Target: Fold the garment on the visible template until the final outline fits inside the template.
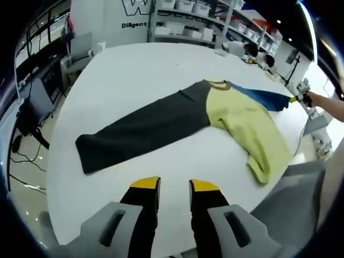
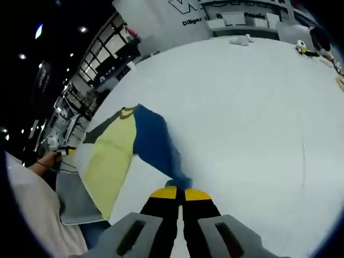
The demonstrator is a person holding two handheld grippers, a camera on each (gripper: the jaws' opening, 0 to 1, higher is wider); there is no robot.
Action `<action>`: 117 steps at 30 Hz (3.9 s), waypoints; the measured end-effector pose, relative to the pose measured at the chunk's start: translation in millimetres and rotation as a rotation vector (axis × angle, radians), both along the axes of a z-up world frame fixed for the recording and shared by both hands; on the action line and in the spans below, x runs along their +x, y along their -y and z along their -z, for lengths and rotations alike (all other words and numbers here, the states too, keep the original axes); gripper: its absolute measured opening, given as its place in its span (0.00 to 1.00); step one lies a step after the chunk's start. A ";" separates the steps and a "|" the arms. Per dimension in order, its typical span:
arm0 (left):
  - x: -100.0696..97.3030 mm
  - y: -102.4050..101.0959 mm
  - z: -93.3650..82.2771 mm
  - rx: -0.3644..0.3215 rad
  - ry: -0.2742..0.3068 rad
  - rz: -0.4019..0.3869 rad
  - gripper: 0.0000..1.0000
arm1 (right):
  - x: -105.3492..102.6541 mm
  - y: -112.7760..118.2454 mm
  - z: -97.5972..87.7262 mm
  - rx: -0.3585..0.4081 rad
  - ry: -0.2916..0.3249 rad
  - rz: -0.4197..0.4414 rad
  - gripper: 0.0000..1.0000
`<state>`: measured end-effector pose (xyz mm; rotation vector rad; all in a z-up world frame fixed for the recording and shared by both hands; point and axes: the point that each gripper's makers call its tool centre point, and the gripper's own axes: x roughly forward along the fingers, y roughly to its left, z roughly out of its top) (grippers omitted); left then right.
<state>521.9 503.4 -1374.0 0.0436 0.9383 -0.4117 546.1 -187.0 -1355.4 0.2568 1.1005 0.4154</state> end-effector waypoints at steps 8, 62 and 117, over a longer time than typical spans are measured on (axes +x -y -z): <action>0.3 -1.1 -3.3 0.013 -0.003 0.002 0.21 | 21.7 46.7 36.3 -0.417 0.036 -0.074 0.00; 166.9 82.4 39.3 0.146 0.094 0.370 0.33 | 136.9 -107.7 63.7 -0.386 0.379 -0.299 0.32; 151.4 112.8 14.7 0.037 0.170 0.363 0.22 | 158.3 -241.6 44.0 -0.324 0.545 -0.548 0.19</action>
